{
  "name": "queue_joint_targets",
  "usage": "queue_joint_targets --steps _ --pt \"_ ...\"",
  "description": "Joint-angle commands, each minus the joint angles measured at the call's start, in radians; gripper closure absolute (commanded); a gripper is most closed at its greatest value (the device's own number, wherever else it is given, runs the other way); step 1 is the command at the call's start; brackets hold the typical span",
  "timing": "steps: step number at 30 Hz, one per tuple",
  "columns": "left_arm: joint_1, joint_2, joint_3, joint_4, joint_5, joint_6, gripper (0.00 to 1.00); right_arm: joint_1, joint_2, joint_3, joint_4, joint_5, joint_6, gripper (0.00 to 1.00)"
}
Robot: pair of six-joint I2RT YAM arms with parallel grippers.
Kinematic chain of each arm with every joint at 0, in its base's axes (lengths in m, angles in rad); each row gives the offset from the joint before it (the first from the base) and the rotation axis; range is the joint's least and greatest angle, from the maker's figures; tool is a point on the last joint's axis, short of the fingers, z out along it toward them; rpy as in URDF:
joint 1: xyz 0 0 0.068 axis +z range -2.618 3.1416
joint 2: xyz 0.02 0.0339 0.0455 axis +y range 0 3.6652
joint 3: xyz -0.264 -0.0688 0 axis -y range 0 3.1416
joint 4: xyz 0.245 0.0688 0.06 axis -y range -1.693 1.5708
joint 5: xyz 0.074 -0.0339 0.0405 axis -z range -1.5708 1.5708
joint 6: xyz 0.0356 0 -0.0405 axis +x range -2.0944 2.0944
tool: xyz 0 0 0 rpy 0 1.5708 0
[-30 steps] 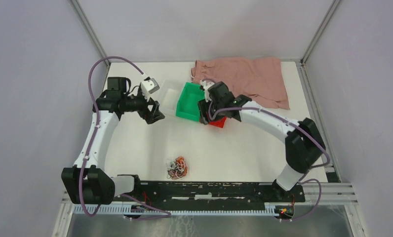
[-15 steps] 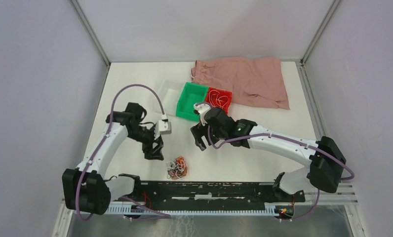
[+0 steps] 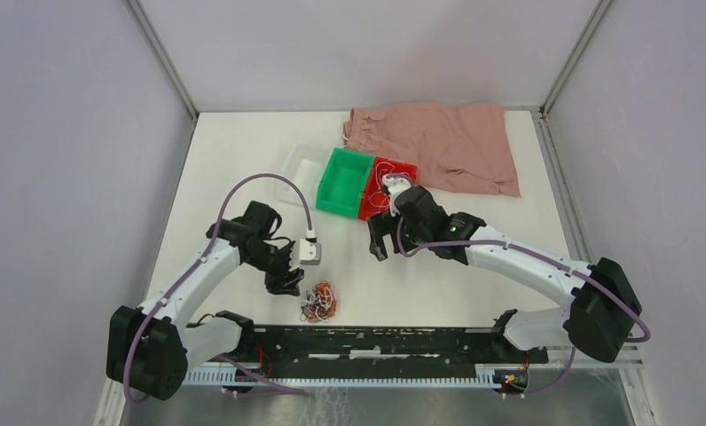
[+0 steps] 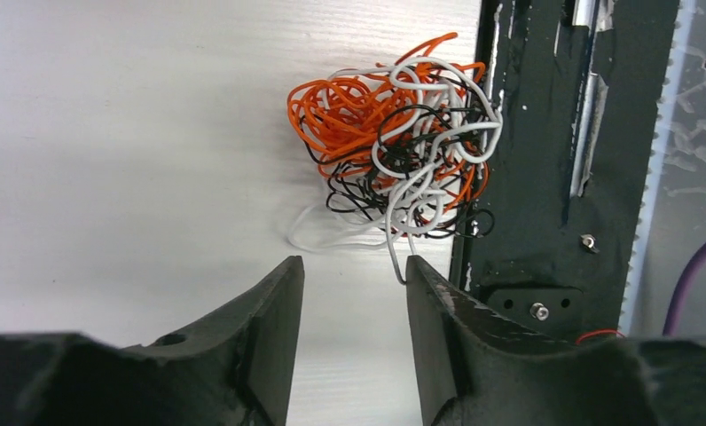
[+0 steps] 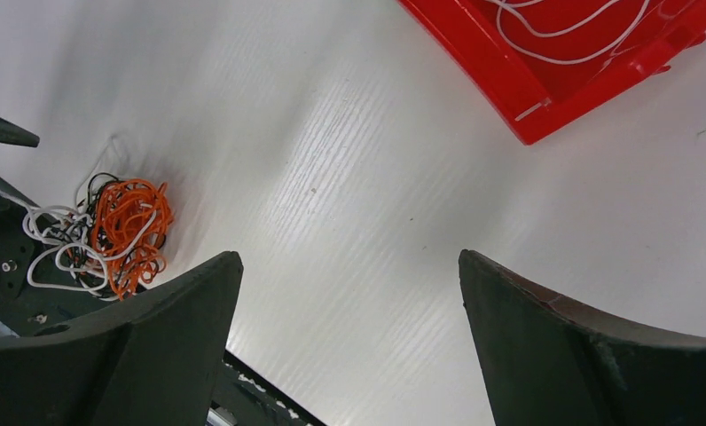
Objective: Untangle the cables
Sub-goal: Untie the cable.
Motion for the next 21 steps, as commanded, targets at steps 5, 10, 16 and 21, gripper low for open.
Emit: queue_joint_targets --steps 5,10,16,21 --pt "-0.023 0.009 -0.023 0.128 0.027 -0.128 0.63 0.002 -0.041 -0.005 0.075 -0.029 0.018 0.01" --pt "-0.023 -0.032 -0.012 0.145 0.013 -0.174 0.78 0.001 -0.063 -0.03 0.165 -0.034 0.025 0.01" --pt "-0.028 -0.09 -0.023 0.208 -0.044 -0.211 0.96 -0.002 -0.074 -0.036 0.193 -0.008 0.038 0.02" --pt "-0.028 -0.093 0.01 0.23 -0.069 -0.214 0.97 -0.002 -0.106 -0.08 0.222 0.002 0.056 0.05"
